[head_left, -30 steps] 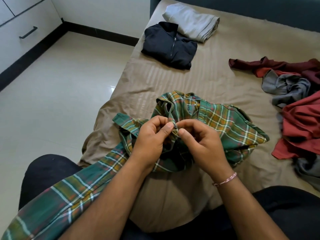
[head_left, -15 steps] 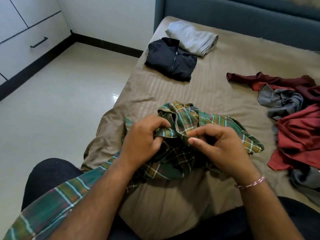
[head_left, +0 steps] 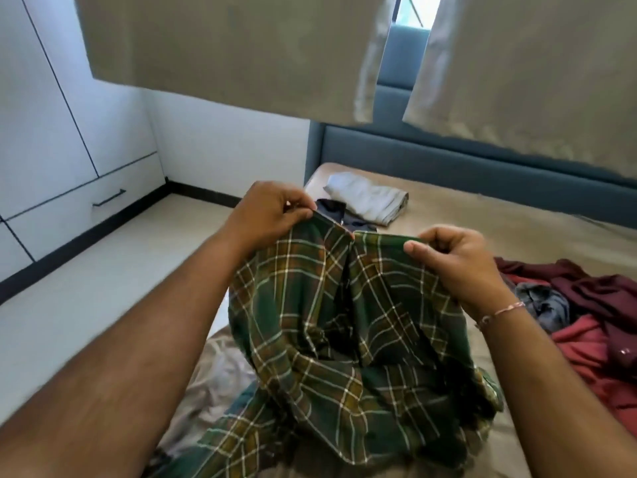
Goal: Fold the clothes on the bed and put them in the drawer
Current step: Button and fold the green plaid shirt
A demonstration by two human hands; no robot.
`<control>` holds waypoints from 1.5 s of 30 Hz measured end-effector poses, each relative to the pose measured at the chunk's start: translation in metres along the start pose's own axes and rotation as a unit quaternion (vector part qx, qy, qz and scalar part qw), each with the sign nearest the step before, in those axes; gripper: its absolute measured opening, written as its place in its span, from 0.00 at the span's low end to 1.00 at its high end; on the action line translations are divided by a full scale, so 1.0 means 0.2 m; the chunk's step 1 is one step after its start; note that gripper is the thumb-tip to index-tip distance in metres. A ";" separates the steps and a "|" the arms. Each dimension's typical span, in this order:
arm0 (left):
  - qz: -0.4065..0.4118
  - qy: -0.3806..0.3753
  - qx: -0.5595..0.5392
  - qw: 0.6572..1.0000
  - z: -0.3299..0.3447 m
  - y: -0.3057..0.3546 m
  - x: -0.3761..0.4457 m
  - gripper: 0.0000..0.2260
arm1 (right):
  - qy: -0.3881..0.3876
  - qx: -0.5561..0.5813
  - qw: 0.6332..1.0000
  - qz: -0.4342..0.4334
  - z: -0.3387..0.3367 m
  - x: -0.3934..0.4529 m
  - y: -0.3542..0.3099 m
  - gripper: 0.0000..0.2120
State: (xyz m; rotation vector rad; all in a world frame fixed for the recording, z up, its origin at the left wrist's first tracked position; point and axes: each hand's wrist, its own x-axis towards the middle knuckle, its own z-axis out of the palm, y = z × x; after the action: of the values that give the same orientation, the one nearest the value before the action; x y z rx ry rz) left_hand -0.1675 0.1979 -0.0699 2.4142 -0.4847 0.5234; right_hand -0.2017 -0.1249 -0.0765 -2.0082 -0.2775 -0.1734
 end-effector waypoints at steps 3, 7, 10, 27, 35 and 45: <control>0.040 0.113 0.052 0.991 -0.03 0.07 0.10 0.07 | 0.150 -0.049 0.985 -0.071 -0.02 0.14 -0.12 0.07; 0.013 0.135 0.082 0.987 0.04 0.18 -0.09 0.04 | 0.171 -0.191 0.962 -0.088 0.00 0.02 -0.14 0.04; -0.043 0.109 0.092 0.989 0.23 0.23 -0.44 0.07 | 0.072 -0.204 0.976 0.037 0.12 -0.27 0.00 0.04; -0.245 0.171 -0.391 0.871 0.71 0.54 -1.19 0.11 | 0.087 0.239 0.953 0.162 0.58 -0.98 0.23 0.04; -0.238 0.175 -0.410 0.863 0.74 0.54 -1.21 0.06 | 0.089 0.255 0.951 0.151 0.62 -1.01 0.27 0.07; -0.281 0.160 -0.451 0.832 0.74 0.54 -1.19 0.10 | 0.086 0.237 0.958 0.138 0.63 -1.00 0.31 0.06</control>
State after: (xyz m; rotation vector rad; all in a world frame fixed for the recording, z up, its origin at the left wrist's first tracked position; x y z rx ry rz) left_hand -0.3835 0.0757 -0.2385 1.3982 0.1388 0.3096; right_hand -0.3786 -0.0620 -0.2333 -1.5232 0.0721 -0.0922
